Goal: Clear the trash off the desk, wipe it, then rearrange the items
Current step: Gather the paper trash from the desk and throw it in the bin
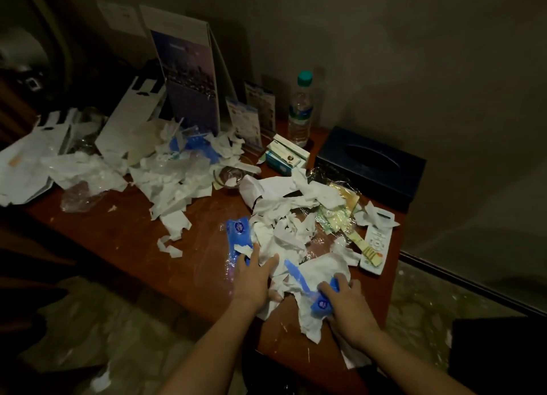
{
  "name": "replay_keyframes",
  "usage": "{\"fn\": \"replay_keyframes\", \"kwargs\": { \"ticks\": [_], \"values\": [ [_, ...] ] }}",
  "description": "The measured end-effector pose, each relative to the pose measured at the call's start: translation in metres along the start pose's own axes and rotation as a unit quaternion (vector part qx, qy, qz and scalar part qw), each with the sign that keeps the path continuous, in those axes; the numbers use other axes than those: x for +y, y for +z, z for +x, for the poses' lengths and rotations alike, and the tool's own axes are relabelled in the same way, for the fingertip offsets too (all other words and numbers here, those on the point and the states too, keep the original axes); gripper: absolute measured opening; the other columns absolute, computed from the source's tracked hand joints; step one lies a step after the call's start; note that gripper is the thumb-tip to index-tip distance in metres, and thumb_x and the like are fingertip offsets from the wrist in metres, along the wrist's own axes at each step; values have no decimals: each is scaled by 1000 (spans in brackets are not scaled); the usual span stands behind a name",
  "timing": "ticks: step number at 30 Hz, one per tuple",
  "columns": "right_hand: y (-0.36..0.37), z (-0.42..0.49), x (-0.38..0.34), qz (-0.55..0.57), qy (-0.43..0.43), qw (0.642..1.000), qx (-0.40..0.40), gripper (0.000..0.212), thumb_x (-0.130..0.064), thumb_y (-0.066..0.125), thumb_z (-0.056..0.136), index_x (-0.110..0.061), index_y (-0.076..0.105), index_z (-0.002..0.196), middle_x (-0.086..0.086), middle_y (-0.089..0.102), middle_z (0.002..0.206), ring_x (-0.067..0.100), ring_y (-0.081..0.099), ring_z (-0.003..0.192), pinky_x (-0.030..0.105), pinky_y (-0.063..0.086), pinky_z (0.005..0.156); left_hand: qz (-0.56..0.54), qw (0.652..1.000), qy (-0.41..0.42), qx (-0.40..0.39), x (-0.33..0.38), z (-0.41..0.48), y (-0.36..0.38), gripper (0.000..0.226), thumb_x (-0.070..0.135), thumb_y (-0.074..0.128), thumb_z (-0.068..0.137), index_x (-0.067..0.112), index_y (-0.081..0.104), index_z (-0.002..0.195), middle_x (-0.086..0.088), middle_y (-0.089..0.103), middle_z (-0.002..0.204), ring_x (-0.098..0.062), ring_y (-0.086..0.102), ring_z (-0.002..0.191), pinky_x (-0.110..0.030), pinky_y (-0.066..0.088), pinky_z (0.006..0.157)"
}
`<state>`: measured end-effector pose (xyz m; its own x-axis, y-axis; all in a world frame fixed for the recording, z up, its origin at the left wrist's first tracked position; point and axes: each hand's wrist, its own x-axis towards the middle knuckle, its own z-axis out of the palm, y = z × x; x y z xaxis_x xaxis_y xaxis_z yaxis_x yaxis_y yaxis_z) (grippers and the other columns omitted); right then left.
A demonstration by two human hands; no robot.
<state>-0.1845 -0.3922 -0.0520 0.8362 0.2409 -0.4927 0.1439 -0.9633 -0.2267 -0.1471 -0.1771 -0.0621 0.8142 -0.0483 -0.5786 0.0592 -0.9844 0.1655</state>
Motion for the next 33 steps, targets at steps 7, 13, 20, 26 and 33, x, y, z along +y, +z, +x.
{"fn": "replay_keyframes", "kwargs": {
  "ticks": [7,13,20,26,33],
  "values": [
    [-7,4,1,56,-20,998,16,27,-4,46,91,-21,50,112,2,36,134,21,37,114,23,34,82,-50,996,-2,75,8,0,-5,42,21,55,94,34,44,132,-3,13,159,-35,16,140,-44,32,110],
    [-14,4,8,113,-21,989,89,29,-4,57,86,-24,53,106,-8,44,121,10,38,112,19,37,89,-65,988,32,138,4,5,-10,40,9,44,96,24,48,133,-1,44,139,-21,32,131,-31,34,105],
    [-42,25,15,99,-29,986,133,27,-4,59,83,-17,52,106,3,27,145,19,35,128,28,45,96,-75,973,99,193,-2,16,-28,40,20,61,87,22,48,125,-1,57,115,-21,50,111,-26,34,90],
    [-56,57,24,118,-12,987,113,34,-1,58,82,-22,49,107,4,-21,157,30,22,143,29,51,89,-3,992,65,105,20,48,-52,94,12,60,85,38,-1,152,-7,42,137,-30,30,133,-54,12,115],
    [-46,75,23,110,35,991,73,50,-6,59,85,-20,49,132,10,10,153,25,31,136,23,35,106,-38,997,23,59,19,57,-35,87,1,61,78,49,25,141,3,-14,158,-41,-17,142,-60,-8,112]
  ]
}}
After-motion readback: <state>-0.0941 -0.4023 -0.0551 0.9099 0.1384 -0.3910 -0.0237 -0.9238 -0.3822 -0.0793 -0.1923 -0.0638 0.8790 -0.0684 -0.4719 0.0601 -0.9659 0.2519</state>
